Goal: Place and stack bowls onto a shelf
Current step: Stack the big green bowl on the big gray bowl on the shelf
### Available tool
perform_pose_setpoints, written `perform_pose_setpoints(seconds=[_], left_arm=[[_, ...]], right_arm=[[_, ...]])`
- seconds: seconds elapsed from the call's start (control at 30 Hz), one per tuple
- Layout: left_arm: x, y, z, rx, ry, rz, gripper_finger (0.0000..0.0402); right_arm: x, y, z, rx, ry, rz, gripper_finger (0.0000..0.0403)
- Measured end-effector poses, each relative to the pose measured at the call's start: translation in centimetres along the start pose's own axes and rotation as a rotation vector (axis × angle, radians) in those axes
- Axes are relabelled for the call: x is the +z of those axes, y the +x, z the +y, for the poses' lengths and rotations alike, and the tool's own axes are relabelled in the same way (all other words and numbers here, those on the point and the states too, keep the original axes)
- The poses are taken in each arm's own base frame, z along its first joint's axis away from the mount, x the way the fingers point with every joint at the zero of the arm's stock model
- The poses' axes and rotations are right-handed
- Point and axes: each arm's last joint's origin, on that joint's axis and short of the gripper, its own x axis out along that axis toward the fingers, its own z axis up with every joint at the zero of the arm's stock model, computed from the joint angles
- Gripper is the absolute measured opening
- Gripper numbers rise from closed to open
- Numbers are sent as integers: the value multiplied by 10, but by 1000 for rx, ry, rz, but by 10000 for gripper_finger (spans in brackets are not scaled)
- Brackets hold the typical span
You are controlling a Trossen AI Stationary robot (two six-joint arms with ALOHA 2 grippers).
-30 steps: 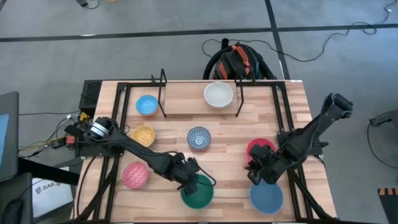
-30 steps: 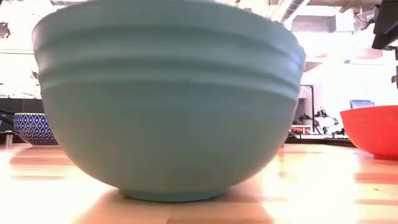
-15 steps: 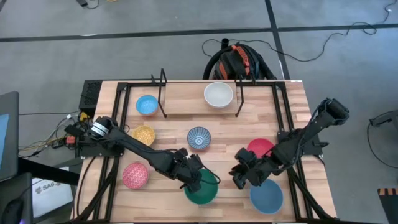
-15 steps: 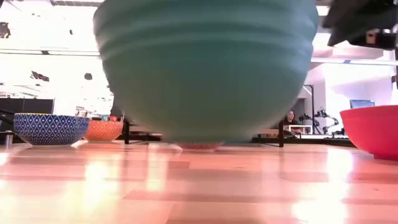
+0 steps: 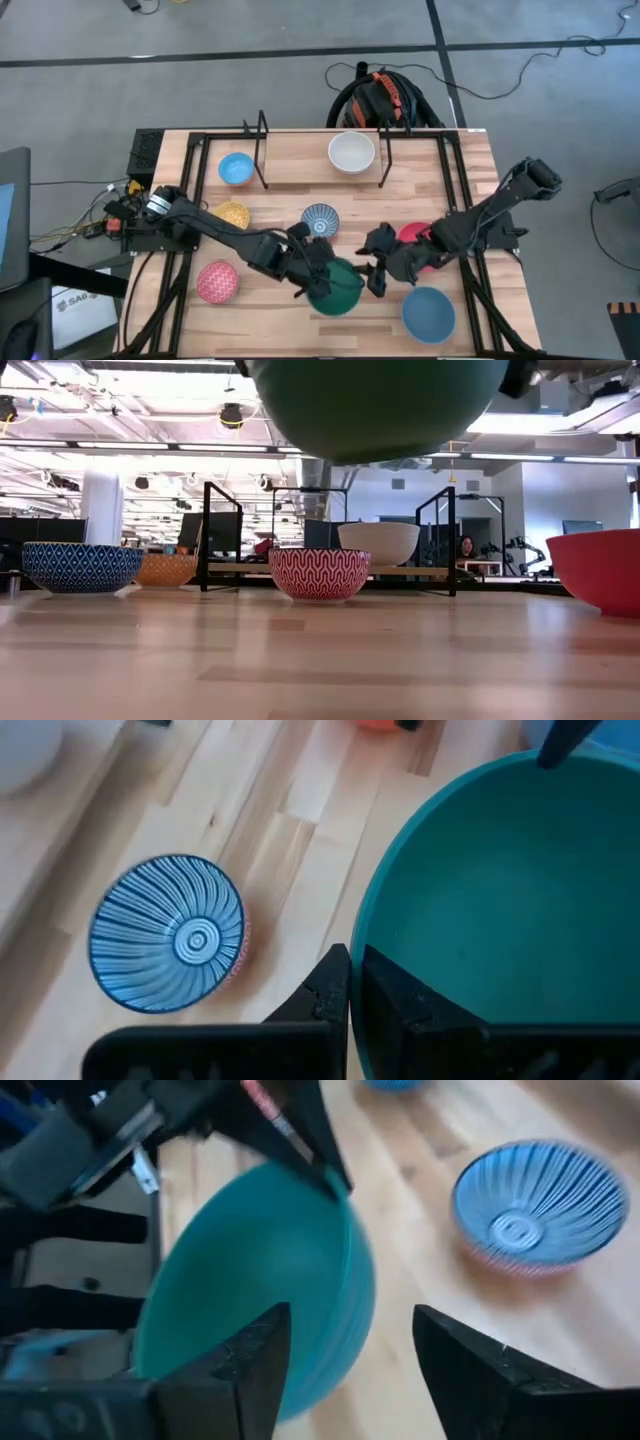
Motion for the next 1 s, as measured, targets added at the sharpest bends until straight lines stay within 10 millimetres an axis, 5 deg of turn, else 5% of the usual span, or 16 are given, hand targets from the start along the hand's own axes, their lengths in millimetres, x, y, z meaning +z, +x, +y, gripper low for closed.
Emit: perform_pose_setpoints(seconds=[0.27, 0.67, 0.83, 1.0], left_arm=[[5, 7, 11, -4, -151, 42, 0], [12, 9, 13, -15, -279, 19, 0], [18, 7, 14, -19, -301, -1, 0], [22, 9, 18, -26, -338, -4, 0]], right_arm=[[24, 7, -17, -21, -135, 12, 239], [6, 42, -34, -100, -229, 255, 221], [5, 42, -35, -106, -213, 258, 168], [7, 42, -38, -127, -174, 254, 59]])
